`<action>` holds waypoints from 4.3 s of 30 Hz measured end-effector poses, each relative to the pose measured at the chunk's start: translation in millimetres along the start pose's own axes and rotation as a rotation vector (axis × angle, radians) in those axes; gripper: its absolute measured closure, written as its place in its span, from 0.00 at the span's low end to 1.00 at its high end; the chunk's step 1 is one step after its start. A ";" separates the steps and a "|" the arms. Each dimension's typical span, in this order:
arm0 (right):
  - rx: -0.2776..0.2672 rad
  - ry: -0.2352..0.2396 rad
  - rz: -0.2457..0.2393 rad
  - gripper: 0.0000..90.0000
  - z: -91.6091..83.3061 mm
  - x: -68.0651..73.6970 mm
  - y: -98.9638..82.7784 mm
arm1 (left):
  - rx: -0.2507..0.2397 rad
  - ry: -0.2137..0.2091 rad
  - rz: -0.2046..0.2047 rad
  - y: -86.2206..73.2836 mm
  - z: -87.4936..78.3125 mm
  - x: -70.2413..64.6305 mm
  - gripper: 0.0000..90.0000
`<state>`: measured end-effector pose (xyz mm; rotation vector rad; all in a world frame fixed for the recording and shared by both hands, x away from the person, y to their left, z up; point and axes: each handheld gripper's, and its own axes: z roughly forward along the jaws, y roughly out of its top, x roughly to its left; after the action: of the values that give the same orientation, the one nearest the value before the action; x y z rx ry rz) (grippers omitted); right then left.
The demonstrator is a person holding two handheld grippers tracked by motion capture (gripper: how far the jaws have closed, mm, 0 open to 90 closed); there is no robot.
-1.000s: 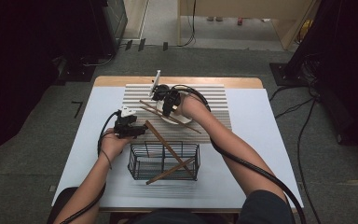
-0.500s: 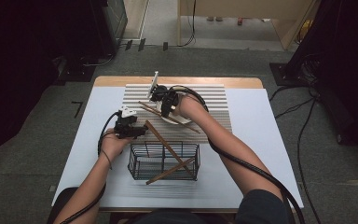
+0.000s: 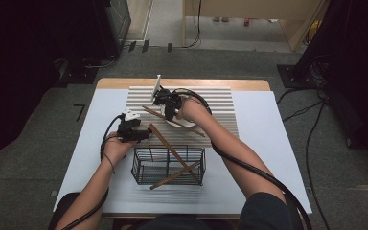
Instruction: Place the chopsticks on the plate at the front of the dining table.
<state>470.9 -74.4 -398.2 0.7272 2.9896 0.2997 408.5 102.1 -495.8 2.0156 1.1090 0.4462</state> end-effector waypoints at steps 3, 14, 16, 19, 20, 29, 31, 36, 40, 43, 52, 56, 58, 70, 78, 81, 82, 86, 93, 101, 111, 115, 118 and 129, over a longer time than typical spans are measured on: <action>0.005 0.001 -0.001 0.95 2.0 -0.9 0.7 | 0.000 0.000 0.000 0.0 -0.1 0.1 0.36; 0.024 0.005 0.007 0.95 8.2 -1.2 3.8 | -0.005 0.004 -0.003 0.0 0.0 0.1 0.36; 0.021 0.007 0.003 0.95 9.2 -1.4 4.6 | -0.004 0.003 -0.003 0.0 -0.2 0.3 0.35; 0.026 0.008 0.000 0.95 10.1 -0.8 6.2 | -0.005 0.004 -0.002 0.0 -0.2 0.2 0.35; 0.028 0.010 -0.002 0.95 10.8 -0.5 7.0 | -0.005 0.004 -0.002 0.0 -0.2 0.2 0.35; 0.045 0.011 -0.008 0.95 17.3 -1.0 10.2 | -0.005 0.004 0.002 0.1 -0.5 0.4 0.35; 0.047 0.012 -0.004 0.95 18.4 -1.5 10.6 | -0.005 0.003 0.001 0.1 -0.5 0.5 0.35; 0.051 0.014 0.005 0.95 20.7 -3.8 11.3 | -0.005 0.003 0.002 0.1 -0.4 0.3 0.35; 0.059 0.012 0.005 0.95 22.7 -5.1 12.7 | -0.005 0.003 -0.002 0.0 -0.3 0.5 0.35; 0.062 0.006 0.013 0.95 22.5 -5.8 14.2 | -0.003 0.002 -0.004 0.1 -0.3 0.7 0.35; 0.063 0.018 0.018 0.95 24.7 -6.7 15.5 | -0.004 0.003 -0.003 0.0 -0.3 0.7 0.35; 0.060 0.009 0.030 0.95 24.4 -7.3 15.7 | -0.003 0.002 -0.003 0.0 -0.2 0.7 0.35; 0.059 0.007 0.037 0.95 24.7 -7.9 15.7 | -0.003 0.002 -0.001 0.0 -0.1 0.6 0.35; 0.056 0.001 0.060 0.95 28.0 -10.3 15.5 | -0.002 0.002 0.000 0.1 0.3 0.5 0.36; 0.054 -0.002 0.068 0.95 29.3 -12.9 14.5 | -0.002 0.003 0.001 0.1 0.4 0.5 0.36; 0.053 -0.003 0.067 0.95 29.3 -13.1 14.6 | -0.001 0.004 0.001 0.1 0.4 0.4 0.36; 0.053 -0.003 0.066 0.95 29.2 -13.1 14.6 | -0.001 0.003 0.001 0.1 0.4 0.4 0.36; 0.051 -0.007 0.063 0.95 29.1 -13.8 14.2 | -0.002 0.003 0.001 0.1 0.4 0.5 0.36; 0.045 -0.004 0.067 0.93 27.9 -14.4 12.5 | -0.002 0.003 0.004 0.1 0.4 0.2 0.36; 0.016 0.014 0.079 0.92 25.1 -16.6 8.2 | 0.002 0.003 0.001 0.2 0.5 0.6 0.36; -0.044 0.035 0.066 0.88 10.8 -12.4 2.1 | 0.006 0.006 -0.003 0.3 0.4 0.9 0.35; -0.093 0.063 0.063 0.81 6.8 -10.9 -5.7 | 0.005 0.012 0.002 0.2 0.9 0.4 0.35; -0.144 0.087 0.072 0.79 3.9 -8.4 -14.7 | 0.010 0.015 0.004 0.3 1.1 0.3 0.35; -0.311 0.139 0.052 0.68 9.5 -3.6 -51.4 | 0.028 0.058 0.070 2.4 4.4 -1.4 0.31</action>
<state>451.9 -119.2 -417.8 0.7769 2.9465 0.8273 411.7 98.1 -496.7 2.0829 1.0879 0.5303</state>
